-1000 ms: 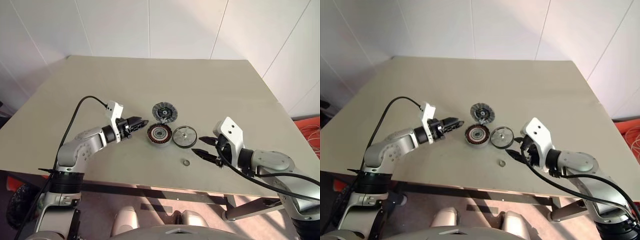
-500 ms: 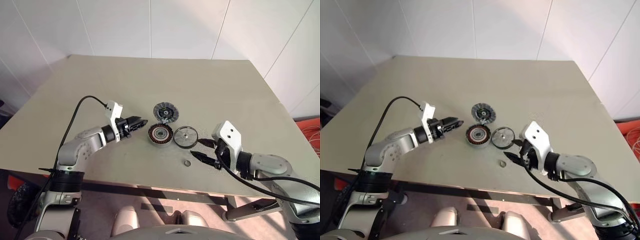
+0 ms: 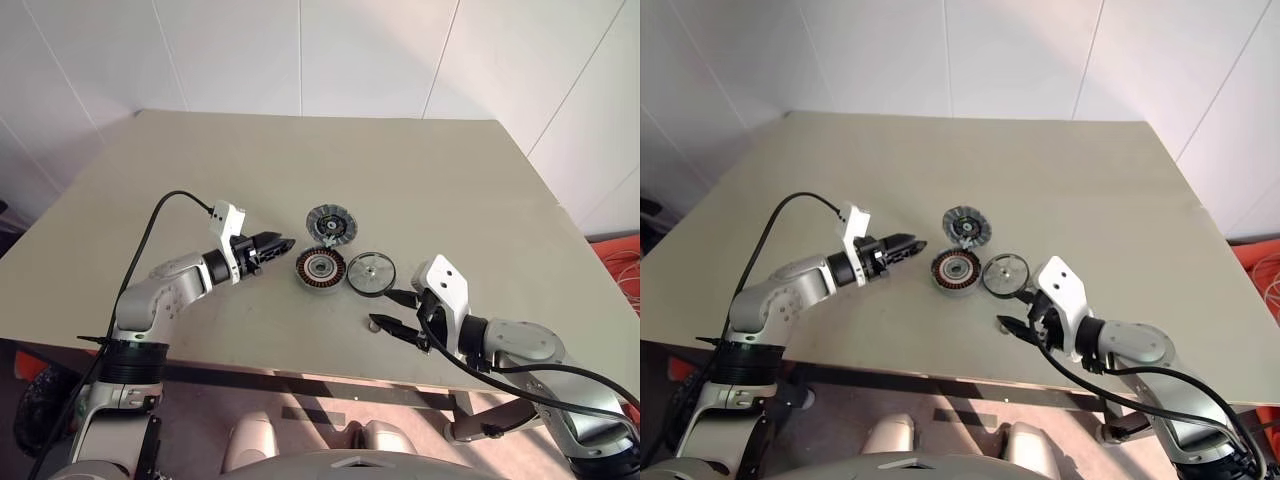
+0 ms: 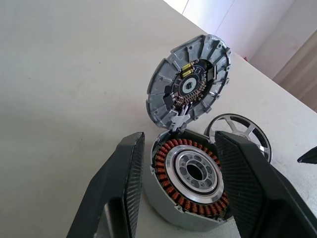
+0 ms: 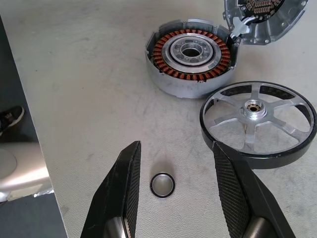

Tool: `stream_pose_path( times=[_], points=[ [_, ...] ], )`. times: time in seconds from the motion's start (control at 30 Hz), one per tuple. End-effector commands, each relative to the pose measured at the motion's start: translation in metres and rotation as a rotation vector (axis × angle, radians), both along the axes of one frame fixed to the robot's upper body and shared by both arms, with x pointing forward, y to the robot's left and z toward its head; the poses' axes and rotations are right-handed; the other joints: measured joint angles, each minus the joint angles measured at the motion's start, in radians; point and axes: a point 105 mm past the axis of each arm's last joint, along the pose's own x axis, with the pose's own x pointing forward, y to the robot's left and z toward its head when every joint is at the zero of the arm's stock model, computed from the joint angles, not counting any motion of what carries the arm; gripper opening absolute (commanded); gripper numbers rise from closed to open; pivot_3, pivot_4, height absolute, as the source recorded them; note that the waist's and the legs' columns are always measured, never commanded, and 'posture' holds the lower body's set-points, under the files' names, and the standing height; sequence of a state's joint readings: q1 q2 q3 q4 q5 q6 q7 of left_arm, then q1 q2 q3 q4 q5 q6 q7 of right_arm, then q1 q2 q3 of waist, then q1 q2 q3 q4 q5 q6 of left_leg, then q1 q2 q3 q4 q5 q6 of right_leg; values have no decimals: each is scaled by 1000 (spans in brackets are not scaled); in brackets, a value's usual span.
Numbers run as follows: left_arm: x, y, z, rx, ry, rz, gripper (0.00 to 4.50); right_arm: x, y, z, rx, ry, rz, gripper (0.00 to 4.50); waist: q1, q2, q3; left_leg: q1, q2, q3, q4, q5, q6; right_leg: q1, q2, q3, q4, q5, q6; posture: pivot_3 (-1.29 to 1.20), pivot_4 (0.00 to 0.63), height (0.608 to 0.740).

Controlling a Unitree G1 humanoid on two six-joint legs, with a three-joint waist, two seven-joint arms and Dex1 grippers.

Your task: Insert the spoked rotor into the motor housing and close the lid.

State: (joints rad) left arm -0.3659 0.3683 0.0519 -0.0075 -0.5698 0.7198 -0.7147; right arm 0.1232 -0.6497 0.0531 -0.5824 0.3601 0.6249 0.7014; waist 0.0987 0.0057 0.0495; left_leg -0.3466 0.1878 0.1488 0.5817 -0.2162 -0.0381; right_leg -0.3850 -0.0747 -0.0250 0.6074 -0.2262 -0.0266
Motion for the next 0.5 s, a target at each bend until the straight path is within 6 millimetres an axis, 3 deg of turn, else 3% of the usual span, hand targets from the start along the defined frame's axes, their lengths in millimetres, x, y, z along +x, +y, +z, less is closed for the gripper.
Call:
stream_pose_path(
  times=[0.03, 0.37, 0.5],
  points=[
    [3, 2, 16, -2, -58, 0, 2348, -2, 5, 2, 26, 9, 11, 2519, 0, 0, 0, 0, 0, 0, 0, 0, 0, 0, 0, 0, 0, 0, 0, 0, 0, 740],
    [4, 2, 16, -2, -60, 2, 2348, 14, -8, -12, -6, 4, -56, 2519, -1, 0, 0, 0, 0, 0, 0, 0, 0, 0, 0, 0, 0, 0, 0, 0, 0, 740],
    [5, 1, 17, -1, -62, 2, 2348, 17, 7, -7, 50, -2, -34, 2519, -2, 0, 0, 0, 0, 0, 0, 0, 0, 0, 0, 0, 1, 0, 0, 0, 0, 740]
  ],
)
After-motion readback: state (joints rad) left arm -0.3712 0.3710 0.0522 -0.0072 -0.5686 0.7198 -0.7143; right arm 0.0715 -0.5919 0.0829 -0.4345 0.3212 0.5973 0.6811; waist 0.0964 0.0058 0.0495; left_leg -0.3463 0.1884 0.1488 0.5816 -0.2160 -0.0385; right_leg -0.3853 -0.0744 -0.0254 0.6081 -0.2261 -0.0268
